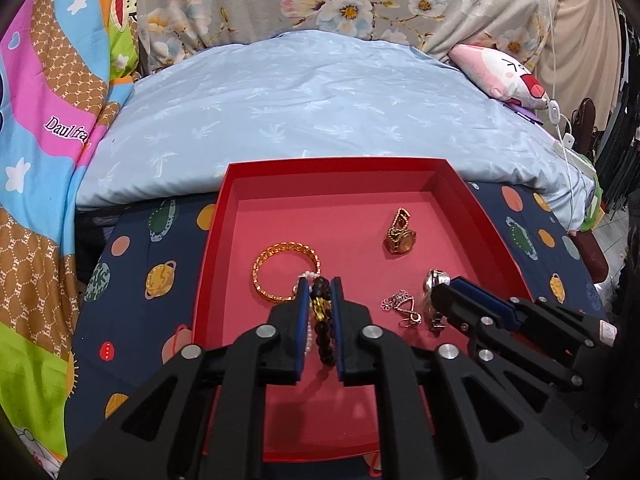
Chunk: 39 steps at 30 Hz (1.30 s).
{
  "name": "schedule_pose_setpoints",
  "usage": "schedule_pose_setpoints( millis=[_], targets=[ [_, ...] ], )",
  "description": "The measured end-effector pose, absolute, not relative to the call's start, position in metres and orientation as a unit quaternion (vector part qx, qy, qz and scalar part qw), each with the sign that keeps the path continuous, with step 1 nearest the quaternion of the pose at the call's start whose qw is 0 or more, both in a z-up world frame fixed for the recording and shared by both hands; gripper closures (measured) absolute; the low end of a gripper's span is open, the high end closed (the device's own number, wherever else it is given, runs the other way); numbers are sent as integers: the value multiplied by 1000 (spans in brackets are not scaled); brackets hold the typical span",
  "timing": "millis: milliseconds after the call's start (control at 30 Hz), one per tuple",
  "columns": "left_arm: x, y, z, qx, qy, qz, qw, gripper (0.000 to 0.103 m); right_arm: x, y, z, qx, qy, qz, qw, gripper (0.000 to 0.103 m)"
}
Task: Organize jewelry
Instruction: 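Open both tools to release earring and bracelet in the tray, then move both tools back over the gold hoop earrings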
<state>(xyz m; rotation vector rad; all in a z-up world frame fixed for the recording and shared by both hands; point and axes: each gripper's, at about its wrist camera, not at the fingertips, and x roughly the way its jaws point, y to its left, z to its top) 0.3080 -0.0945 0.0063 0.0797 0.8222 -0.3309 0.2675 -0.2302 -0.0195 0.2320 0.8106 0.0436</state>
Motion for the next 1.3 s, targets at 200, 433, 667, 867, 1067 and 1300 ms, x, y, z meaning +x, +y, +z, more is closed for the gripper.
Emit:
schedule_pose_setpoints(
  millis=[200,433,667,867,1067,1300],
  targets=[
    [298,-80,20,24,387,-140,911,45,251,-235,-2,121,373,8,920,66],
    [253,-50,57,16,346,-134,928,25,202,-235,33,115,344,5,932,54],
    [202,-13,62,-2,360,-128,924,24,133,-218,40,110,338,6,935,49],
    [158,22,35,2,391,-104,914,24,77,-201,12,106,375,-2,921,48],
    [129,36,-9,12,440,-87,894,24,57,-188,-21,112,415,7,903,48],
    [112,47,-31,12,468,-83,880,24,80,-167,-36,108,429,24,896,48]
  ],
)
